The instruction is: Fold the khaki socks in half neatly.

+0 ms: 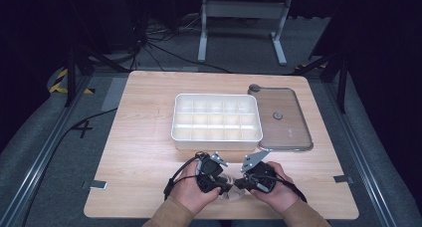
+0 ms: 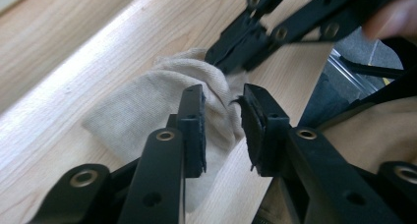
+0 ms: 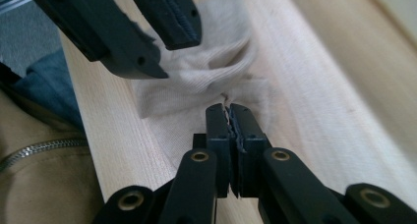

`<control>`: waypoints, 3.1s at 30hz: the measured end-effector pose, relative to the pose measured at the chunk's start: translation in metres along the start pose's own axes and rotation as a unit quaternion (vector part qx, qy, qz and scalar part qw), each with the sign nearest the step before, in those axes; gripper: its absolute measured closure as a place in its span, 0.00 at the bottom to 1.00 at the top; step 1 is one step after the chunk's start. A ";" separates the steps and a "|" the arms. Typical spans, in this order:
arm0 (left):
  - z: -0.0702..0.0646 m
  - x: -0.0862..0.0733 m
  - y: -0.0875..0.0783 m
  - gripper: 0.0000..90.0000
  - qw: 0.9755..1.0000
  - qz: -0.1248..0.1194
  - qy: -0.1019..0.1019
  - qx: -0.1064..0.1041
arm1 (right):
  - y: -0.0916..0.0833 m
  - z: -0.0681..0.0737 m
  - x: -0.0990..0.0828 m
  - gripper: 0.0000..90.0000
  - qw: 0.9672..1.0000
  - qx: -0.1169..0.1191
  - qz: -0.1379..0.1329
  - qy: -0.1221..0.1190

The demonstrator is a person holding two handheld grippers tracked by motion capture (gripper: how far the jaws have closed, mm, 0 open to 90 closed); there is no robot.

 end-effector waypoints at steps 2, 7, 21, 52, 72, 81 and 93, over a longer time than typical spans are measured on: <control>-0.002 0.001 -0.006 0.78 1.000 -0.002 0.006 0.006 | -0.009 -0.001 0.003 0.98 1.000 -0.007 -0.013 0.001; 0.000 -0.002 -0.020 0.82 1.000 -0.003 0.005 0.025 | -0.025 0.002 0.014 0.99 0.999 -0.010 -0.050 -0.006; 0.013 -0.021 -0.041 0.84 0.998 -0.004 -0.034 0.050 | -0.006 0.025 0.040 0.99 0.997 0.020 -0.049 -0.049; 0.012 -0.007 -0.024 0.83 0.999 0.023 -0.018 0.032 | 0.005 0.013 0.011 0.99 1.000 -0.004 0.003 -0.025; 0.012 -0.007 -0.008 0.86 0.999 0.025 -0.007 0.033 | 0.018 0.010 0.005 0.99 1.000 -0.005 0.020 -0.017; 0.013 -0.004 -0.002 0.95 0.999 -0.003 -0.002 0.040 | 0.018 0.011 0.005 0.99 1.000 -0.004 0.019 -0.018; 0.030 -0.010 0.012 0.98 0.997 0.014 -0.025 0.067 | 0.018 0.010 0.005 0.99 1.000 -0.002 0.018 -0.017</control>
Point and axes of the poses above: each handheld gripper's, and its own axes: y roughly forward along the jaws, x roughly out of its top, z roughly to its left, the point moved 3 cm from there along y, roughly forward along the jaws, and after that the axes turned 4 degrees about -x, right-handed, at the moved point
